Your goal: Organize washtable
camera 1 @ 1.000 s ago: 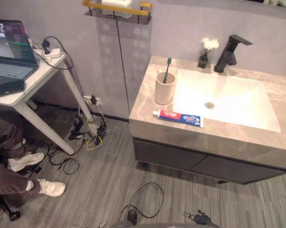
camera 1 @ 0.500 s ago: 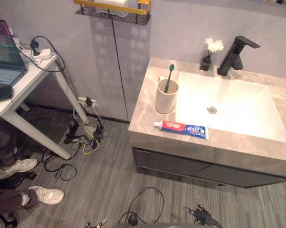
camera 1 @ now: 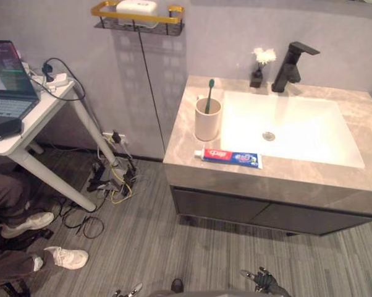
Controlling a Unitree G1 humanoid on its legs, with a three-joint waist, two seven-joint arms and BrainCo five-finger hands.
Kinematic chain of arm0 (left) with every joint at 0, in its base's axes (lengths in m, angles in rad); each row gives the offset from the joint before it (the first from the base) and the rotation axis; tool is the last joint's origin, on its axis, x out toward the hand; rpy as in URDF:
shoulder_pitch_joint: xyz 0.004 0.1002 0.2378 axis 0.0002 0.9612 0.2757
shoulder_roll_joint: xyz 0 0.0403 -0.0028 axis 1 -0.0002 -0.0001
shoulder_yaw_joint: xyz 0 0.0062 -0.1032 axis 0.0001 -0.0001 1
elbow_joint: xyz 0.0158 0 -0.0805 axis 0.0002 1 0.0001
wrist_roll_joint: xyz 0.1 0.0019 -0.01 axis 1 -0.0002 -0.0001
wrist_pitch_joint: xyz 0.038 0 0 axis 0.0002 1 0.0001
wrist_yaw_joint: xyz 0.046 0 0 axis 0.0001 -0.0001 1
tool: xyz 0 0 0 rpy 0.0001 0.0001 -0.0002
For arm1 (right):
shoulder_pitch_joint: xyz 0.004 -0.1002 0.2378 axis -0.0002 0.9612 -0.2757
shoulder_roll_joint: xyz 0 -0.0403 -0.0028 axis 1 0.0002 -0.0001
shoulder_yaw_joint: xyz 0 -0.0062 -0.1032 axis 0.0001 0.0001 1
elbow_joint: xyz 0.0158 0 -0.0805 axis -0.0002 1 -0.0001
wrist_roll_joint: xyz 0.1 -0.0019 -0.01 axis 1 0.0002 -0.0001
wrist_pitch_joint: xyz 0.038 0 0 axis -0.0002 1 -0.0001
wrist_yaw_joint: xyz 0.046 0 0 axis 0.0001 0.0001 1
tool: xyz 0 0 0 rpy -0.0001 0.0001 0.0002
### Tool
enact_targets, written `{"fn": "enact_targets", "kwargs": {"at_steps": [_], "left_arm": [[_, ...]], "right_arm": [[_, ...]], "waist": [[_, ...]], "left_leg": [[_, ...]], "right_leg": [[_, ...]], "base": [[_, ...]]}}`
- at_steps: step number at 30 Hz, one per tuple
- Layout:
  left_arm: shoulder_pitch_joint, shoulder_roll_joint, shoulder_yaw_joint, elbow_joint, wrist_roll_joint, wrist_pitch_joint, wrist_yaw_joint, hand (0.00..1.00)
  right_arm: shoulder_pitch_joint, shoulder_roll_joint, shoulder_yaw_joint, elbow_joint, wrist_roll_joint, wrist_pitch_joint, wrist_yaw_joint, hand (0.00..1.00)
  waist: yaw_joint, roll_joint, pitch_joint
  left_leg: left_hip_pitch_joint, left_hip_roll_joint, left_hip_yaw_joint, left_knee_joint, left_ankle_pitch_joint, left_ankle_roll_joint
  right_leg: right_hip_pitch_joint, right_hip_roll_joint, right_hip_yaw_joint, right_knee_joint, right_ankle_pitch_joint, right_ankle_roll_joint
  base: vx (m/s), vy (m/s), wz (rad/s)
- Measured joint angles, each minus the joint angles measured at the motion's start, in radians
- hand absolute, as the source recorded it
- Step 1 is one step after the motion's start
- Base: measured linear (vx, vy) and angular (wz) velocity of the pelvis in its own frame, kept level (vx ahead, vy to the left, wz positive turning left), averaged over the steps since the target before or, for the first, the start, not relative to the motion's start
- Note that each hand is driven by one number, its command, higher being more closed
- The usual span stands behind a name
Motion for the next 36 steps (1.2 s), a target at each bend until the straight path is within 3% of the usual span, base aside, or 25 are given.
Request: {"fn": "enact_targets", "kwargs": {"at_steps": [6, 8, 9, 13, 17, 22, 24, 30, 32, 36], "left_arm": [[-0.003, -0.008, 0.009, -0.021, -0.018, 0.0, 0.013, 0.0], [0.002, -0.028, 0.016, -0.136, -0.038, 0.002, 0.037, 0.0], [0.003, -0.036, 0.023, -0.212, -0.057, -0.001, 0.056, 0.0], [0.023, -0.071, 0.106, -0.549, -0.073, -0.006, 0.111, 0.0], [0.02, -0.08, 0.262, -0.918, -0.063, -0.009, 0.184, 0.0], [0.003, -0.069, 0.446, -1.377, 0.089, -0.008, 0.294, 0.0], [-0.011, -0.026, 0.481, -1.531, 0.159, -0.008, 0.327, 0.0], [-0.03, 0.075, 0.424, -1.742, 0.193, -0.024, 0.292, 0.0], [-0.053, 0.129, 0.342, -1.758, 0.169, -0.05, 0.249, 0.0], [-0.105, 0.166, 0.183, -1.755, 0.157, -0.057, 0.166, 0.0]], "right_arm": [[-0.022, -0.012, 0.052, 0.001, -0.001, 0.001, 0.0, 0.0], [-0.023, -0.012, 0.06, 0.001, -0.001, 0.0, -0.001, 0.0], [-0.021, -0.014, 0.077, 0.001, -0.001, 0.0, -0.003, 0.0], [-0.012, -0.012, 0.087, -0.013, -0.003, -0.001, -0.012, 0.0], [0.018, -0.007, 0.141, -0.065, -0.01, -0.001, -0.02, 0.0], [0.028, 0.051, 0.17, -0.127, -0.034, 0.001, -0.018, 0.0], [0.034, 0.074, 0.174, -0.138, -0.039, 0.001, -0.009, 0.0], [0.06, 0.086, 0.197, -0.159, -0.04, 0.003, 0.027, 0.0], [0.073, 0.077, 0.187, -0.158, -0.04, 0.004, 0.043, 0.0], [0.08, 0.05, 0.171, -0.151, -0.04, 0.012, 0.052, 0.0]], "waist": [[0.001, 0.01, 0.003], [0.006, 0.01, 0.005], [0.025, 0.011, 0.007], [0.054, 0.015, 0.008], [0.056, 0.028, 0.004], [0.068, 0.033, 0.0], [0.081, 0.039, -0.008], [0.076, 0.047, -0.076], [0.072, 0.054, -0.084], [0.061, 0.066, -0.09]], "left_leg": [[-0.031, 0.008, 0.004, 0.0, 0.026, -0.017], [-0.058, 0.021, -0.004, 0.0, 0.04, -0.023], [-0.063, 0.026, -0.008, 0.0, 0.045, -0.027], [-0.06, 0.035, -0.018, -0.004, 0.05, -0.032], [-0.053, 0.04, -0.035, 0.0, 0.054, -0.03], [-0.042, 0.041, -0.02, 0.0, 0.05, -0.028], [-0.019, 0.043, -0.006, -0.001, 0.032, -0.029], [-0.014, 0.044, 0.012, -0.005, 0.014, -0.022], [-0.011, 0.046, 0.021, -0.005, 0.015, -0.022], [-0.006, 0.048, 0.038, -0.001, 0.017, -0.026]], "right_leg": [[-0.034, 0.014, 0.001, -0.003, -0.012, -0.012], [-0.056, 0.026, -0.001, -0.002, -0.011, -0.021], [-0.059, 0.033, -0.001, -0.002, -0.011, -0.027], [-0.041, 0.043, -0.016, -0.009, -0.006, -0.034], [-0.012, 0.035, -0.052, -0.022, 0.001, -0.034], [0.0, 0.033, -0.055, -0.024, 0.005, -0.034], [0.021, 0.033, -0.051, -0.029, 0.008, -0.034], [0.031, 0.034, -0.049, -0.043, 0.008, -0.034], [0.031, 0.036, -0.045, -0.044, 0.008, -0.034], [0.029, 0.039, -0.019, -0.05, 0.011, -0.033]], "base": [[-0.13, -0.065, -0.03], [-0.12, -0.058, 0.09], [-0.07, -0.058, 0.06], [-0.03, -0.035, 0.1], [0.03, -0.003, 0.19], [0.01, 0.006, -0.02], [-0.01, 0.008, -0.16], [-0.02, -0.001, -0.07], [-0.03, -0.01, -0.05], [-0.02, 0.004, -0.13]]}}
